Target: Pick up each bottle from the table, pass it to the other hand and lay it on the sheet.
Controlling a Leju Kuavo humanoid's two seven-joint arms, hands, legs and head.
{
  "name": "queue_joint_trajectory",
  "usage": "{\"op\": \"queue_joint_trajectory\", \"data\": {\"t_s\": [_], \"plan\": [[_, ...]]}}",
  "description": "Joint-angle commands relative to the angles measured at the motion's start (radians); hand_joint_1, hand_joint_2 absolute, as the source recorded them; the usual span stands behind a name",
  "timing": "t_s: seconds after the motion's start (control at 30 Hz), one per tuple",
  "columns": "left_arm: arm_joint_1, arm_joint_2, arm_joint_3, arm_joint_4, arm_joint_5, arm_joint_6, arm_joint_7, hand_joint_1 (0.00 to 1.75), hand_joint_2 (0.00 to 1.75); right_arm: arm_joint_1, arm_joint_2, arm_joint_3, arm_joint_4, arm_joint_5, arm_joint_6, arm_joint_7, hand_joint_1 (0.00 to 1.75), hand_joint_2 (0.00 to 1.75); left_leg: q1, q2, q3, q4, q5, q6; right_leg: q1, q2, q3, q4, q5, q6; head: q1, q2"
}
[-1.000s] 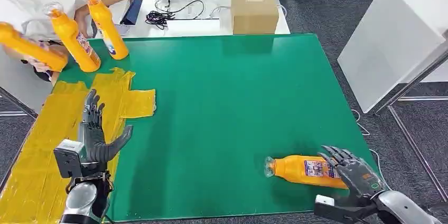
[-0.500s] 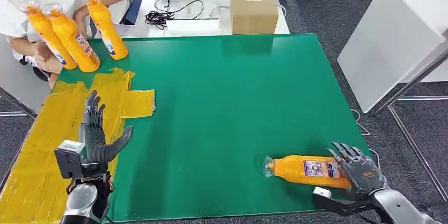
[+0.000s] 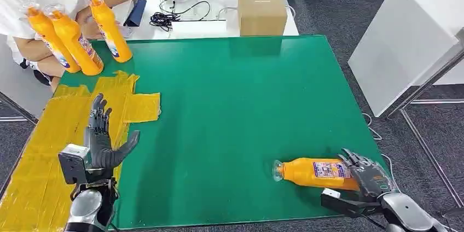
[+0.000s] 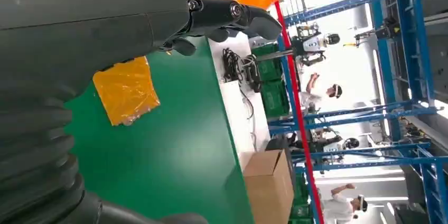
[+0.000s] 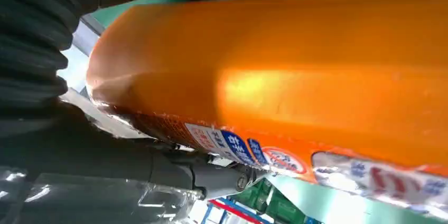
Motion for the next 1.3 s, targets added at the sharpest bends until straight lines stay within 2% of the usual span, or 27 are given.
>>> {"op": "queue_joint_trajectory", "data": {"t_s": [0.03, 0.27, 0.4, 0.47, 0.5, 0.57, 0.6, 0.63, 0.7, 0.73, 1.07, 1.13, 1.3], "plan": [[-0.069, 0.003, -0.039, 0.102, 0.017, -0.014, -0.001, 0.00, 1.75, -0.061, 0.054, 0.065, 0.184, -0.071, 0.031, -0.049, 1.75, 1.75, 0.001, -0.001, 0.004, -0.002, 0.000, -0.001, 0.001, -0.002, 0.005, -0.003, 0.001, 0.000, 0.000, 0.000], [-0.069, 0.004, -0.039, 0.100, 0.019, -0.014, -0.002, 0.00, 1.75, -0.059, 0.056, 0.065, 0.179, -0.077, 0.025, -0.054, 1.75, 1.75, 0.002, -0.002, 0.009, -0.003, 0.000, -0.001, 0.001, -0.003, 0.010, -0.005, 0.000, 0.000, 0.000, 0.000], [-0.072, 0.003, -0.040, 0.098, 0.020, -0.014, -0.002, 0.00, 1.75, -0.072, 0.093, 0.051, 0.177, -0.090, -0.029, -0.090, 1.75, 1.75, 0.002, -0.001, 0.009, -0.002, 0.000, -0.001, 0.001, -0.002, 0.009, -0.004, 0.000, 0.000, 0.000, 0.000], [-0.066, 0.001, -0.038, 0.082, 0.019, -0.015, -0.002, 0.00, 1.75, -0.097, 0.168, 0.022, 0.180, -0.070, -0.113, -0.117, 1.75, 1.75, 0.002, 0.000, 0.009, -0.002, 0.000, -0.001, 0.002, -0.001, 0.009, -0.004, 0.001, 0.000, 0.000, 0.000], [-0.063, 0.003, -0.042, 0.071, 0.018, -0.023, 0.002, 0.00, 1.75, -0.106, 0.209, 0.002, 0.169, -0.070, -0.165, -0.141, 1.69, 1.75, 0.002, 0.001, 0.008, -0.002, 0.000, -0.001, 0.002, 0.001, 0.008, -0.003, 0.001, 0.000, 0.000, 0.000], [-0.058, 0.007, -0.057, 0.055, -0.006, -0.029, 0.019, 0.00, 1.75, -0.131, 0.317, -0.054, 0.146, -0.103, -0.244, -0.201, 1.75, 1.75, 0.002, 0.003, 0.008, -0.002, 0.000, -0.001, 0.002, 0.002, 0.008, -0.003, 0.002, -0.001, 0.000, 0.000], [-0.057, 0.011, -0.067, 0.055, -0.019, -0.031, 0.024, 0.00, 1.75, -0.142, 0.359, -0.077, 0.134, -0.124, -0.273, -0.222, 1.71, 1.75, 0.002, 0.003, 0.008, -0.003, 0.000, -0.002, 0.002, 0.003, 0.008, -0.004, 0.002, -0.001, 0.000, 0.000], [-0.058, 0.016, -0.082, 0.060, -0.043, -0.032, 0.039, 0.00, 1.75, -0.165, 0.438, -0.122, 0.132, -0.172, -0.314, -0.253, 1.75, 1.75, 0.003, 0.005, 0.009, -0.003, 0.000, -0.003, 0.002, 0.005, 0.008, -0.004, 0.002, -0.001, 0.000, 0.000], [-0.072, 0.028, -0.114, 0.086, -0.077, -0.045, 0.068, 0.00, 1.75, -0.199, 0.504, -0.142, 0.132, -0.217, -0.356, -0.283, 1.75, 1.75, 0.002, 0.005, 0.008, -0.003, 0.000, -0.003, 0.002, 0.004, 0.007, -0.002, 0.001, -0.001, 0.000, 0.000], [-0.083, 0.033, -0.136, 0.101, -0.093, -0.058, 0.081, 0.00, 1.75, -0.219, 0.549, -0.160, 0.128, -0.292, -0.366, -0.314, 1.75, 1.75, 0.002, 0.004, 0.006, -0.002, 0.000, -0.002, 0.002, 0.004, 0.005, -0.002, 0.001, -0.001, 0.000, 0.000], [-0.093, 0.032, -0.152, 0.110, -0.103, -0.059, 0.089, 0.00, 1.75, -0.222, 0.552, -0.168, 0.123, -0.318, -0.363, -0.324, 1.75, 1.75, 0.002, 0.000, 0.005, -0.001, 0.000, -0.001, 0.003, 0.000, 0.006, -0.001, -0.001, 0.000, 0.000, 0.000], [-0.117, 0.038, -0.204, 0.117, -0.119, -0.106, 0.114, 0.00, 1.75, -0.258, 0.630, -0.219, 0.120, -0.459, -0.369, -0.385, 1.75, 1.75, 0.002, 0.001, 0.004, -0.001, 0.000, -0.001, 0.002, 0.001, 0.005, -0.001, -0.001, 0.000, 0.000, 0.000], [-0.171, 0.033, -0.293, 0.124, -0.099, -0.159, 0.159, 0.00, 1.75, -0.320, 0.687, -0.199, 0.143, -0.526, -0.383, -0.394, 1.75, 1.75, 0.001, 0.001, 0.000, 0.000, 0.000, -0.002, 0.002, 0.001, 0.001, 0.001, 0.000, -0.001, 0.000, 0.000]]}}
